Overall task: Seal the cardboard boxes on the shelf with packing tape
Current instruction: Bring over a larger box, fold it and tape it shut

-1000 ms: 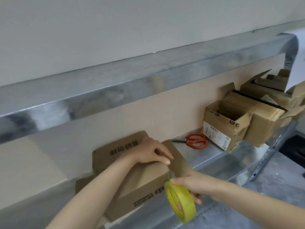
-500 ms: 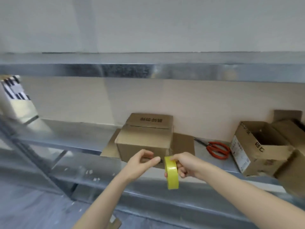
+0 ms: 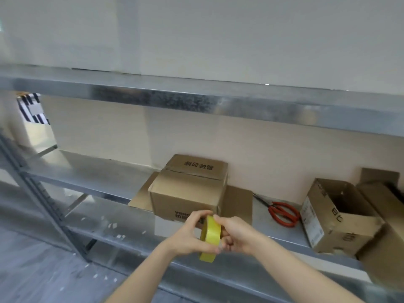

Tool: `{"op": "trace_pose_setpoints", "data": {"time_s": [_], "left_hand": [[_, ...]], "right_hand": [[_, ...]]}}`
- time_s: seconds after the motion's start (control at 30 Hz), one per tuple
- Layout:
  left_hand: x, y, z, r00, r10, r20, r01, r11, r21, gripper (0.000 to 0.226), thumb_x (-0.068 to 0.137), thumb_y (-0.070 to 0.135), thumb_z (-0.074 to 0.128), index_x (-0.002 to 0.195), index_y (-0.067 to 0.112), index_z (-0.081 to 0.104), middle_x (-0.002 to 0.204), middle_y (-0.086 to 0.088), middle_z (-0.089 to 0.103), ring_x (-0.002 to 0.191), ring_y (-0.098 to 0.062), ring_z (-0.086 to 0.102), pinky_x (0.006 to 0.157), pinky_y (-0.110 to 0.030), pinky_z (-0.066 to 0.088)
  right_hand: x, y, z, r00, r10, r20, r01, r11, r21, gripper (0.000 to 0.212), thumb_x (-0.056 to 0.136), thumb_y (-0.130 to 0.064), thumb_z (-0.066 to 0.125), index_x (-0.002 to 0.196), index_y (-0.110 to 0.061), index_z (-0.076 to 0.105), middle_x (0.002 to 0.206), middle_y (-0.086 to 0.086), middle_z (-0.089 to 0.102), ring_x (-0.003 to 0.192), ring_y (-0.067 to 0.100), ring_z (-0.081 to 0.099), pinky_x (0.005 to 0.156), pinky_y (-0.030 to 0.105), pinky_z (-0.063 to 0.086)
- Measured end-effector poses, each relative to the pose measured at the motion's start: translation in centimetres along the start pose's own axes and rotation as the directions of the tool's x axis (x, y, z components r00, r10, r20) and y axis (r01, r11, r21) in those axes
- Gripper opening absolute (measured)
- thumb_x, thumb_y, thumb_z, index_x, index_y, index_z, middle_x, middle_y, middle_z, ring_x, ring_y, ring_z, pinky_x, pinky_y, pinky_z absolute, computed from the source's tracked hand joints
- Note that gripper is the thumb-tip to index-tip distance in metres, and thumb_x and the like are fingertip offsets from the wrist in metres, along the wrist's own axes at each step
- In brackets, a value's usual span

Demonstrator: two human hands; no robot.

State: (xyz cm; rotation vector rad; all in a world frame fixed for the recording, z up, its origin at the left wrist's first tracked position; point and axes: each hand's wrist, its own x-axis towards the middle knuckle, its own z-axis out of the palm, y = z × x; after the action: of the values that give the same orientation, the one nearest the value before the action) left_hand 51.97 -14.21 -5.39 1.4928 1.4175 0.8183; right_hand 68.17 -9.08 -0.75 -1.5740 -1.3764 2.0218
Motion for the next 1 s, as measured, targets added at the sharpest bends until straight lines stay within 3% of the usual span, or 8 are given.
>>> {"op": "trace_pose_setpoints", "data": {"time_s": [0.07,0.13,0.33,0.53,0.63,0.8,0.9,1.0], "left_hand": [[0.2,0.5,-0.3,1.000,-0.003,0.003,0.003,1.000,0.028,0.094,0.051,0.050,0.086,0.132,0.036,0.040,0.128,0.009,0.043,0.115,-0.007,0.045,0.094,-0.024,0.047],[0.2,1.0,-0.4,1.000,-0.025,0.007,0.025,0.999,0.022,0.091,0.053,0.053,0.084,0.131,0.038,0.041,0.127,0.012,0.045,0.113,-0.005,0.046,0.088,-0.016,0.043],[0.4,1.8,-0.6,0.990,-0.119,0.072,0.122,0.992,-0.031,0.075,0.069,0.036,0.085,0.129,0.041,0.039,0.123,0.012,0.047,0.098,-0.002,0.050,0.076,-0.009,0.042],[0.1,1.0,-1.0,0.970,-0.210,0.125,0.210,0.978,0.013,0.086,0.060,0.058,0.082,0.129,0.050,0.031,0.131,0.005,0.047,0.099,-0.009,0.056,0.092,-0.025,0.046],[0.4,0.9,-0.9,0.975,-0.204,0.089,0.203,0.979,0.015,0.090,0.048,0.070,0.081,0.122,0.052,0.034,0.128,0.008,0.051,0.100,-0.010,0.057,0.098,-0.029,0.046],[0.4,0.9,-0.9,0.974,-0.222,0.047,0.222,0.975,0.003,0.083,0.050,0.061,0.083,0.118,0.041,0.040,0.123,0.015,0.052,0.105,-0.010,0.061,0.087,-0.022,0.047],[0.3,0.8,-1.0,0.972,-0.228,0.054,0.230,0.973,-0.032,0.071,0.060,0.053,0.085,0.114,0.035,0.043,0.124,0.011,0.055,0.103,-0.007,0.061,0.081,-0.019,0.047],[0.1,0.8,-0.9,0.973,-0.222,0.067,0.225,0.974,-0.026,0.063,0.067,0.049,0.082,0.113,0.031,0.042,0.123,0.011,0.055,0.083,-0.001,0.061,0.074,-0.016,0.047]], "right_hand": [[-0.3,0.1,-0.8,1.000,-0.002,-0.023,0.000,0.998,-0.062,0.045,0.099,-0.046,0.047,0.093,-0.005,0.063,0.057,0.006,0.063,0.038,0.011,0.047,0.044,0.021,0.033],[-0.4,-0.2,-2.1,0.997,-0.010,-0.071,0.001,0.992,-0.123,0.051,0.096,-0.050,0.048,0.097,-0.002,0.064,0.074,0.010,0.073,0.043,0.013,0.049,0.044,0.020,0.035],[0.5,-0.8,-5.6,0.987,-0.022,-0.160,-0.027,0.954,-0.299,0.040,0.098,-0.045,0.047,0.098,-0.008,0.062,0.081,0.006,0.076,0.043,0.010,0.049,0.045,0.020,0.030],[1.3,-1.2,-9.7,0.957,-0.099,-0.272,-0.038,0.890,-0.455,0.028,0.098,-0.032,0.050,0.100,-0.007,0.062,0.080,0.003,0.074,0.048,0.011,0.053,0.048,0.021,0.034],[3.0,-1.2,-12.7,0.909,-0.210,-0.361,-0.051,0.801,-0.596,0.019,0.095,-0.020,0.048,0.101,-0.008,0.062,0.087,0.009,0.072,0.063,0.017,0.060,0.052,0.022,0.038],[5.7,-0.7,-16.5,0.832,-0.348,-0.432,-0.171,0.581,-0.796,0.020,0.089,-0.011,0.048,0.104,-0.007,0.060,0.109,0.015,0.064,0.100,0.032,0.061,0.073,0.029,0.047],[7.2,-0.1,-17.8,0.839,-0.352,-0.414,-0.219,0.478,-0.851,0.021,0.091,-0.025,0.052,0.106,-0.011,0.053,0.113,0.013,0.062,0.103,0.030,0.059,0.071,0.028,0.043],[8.0,0.5,-18.9,0.848,-0.334,-0.411,-0.257,0.420,-0.871,0.037,0.095,-0.040,0.049,0.116,-0.010,0.050,0.120,0.010,0.059,0.107,0.028,0.058,0.072,0.027,0.041]]}}
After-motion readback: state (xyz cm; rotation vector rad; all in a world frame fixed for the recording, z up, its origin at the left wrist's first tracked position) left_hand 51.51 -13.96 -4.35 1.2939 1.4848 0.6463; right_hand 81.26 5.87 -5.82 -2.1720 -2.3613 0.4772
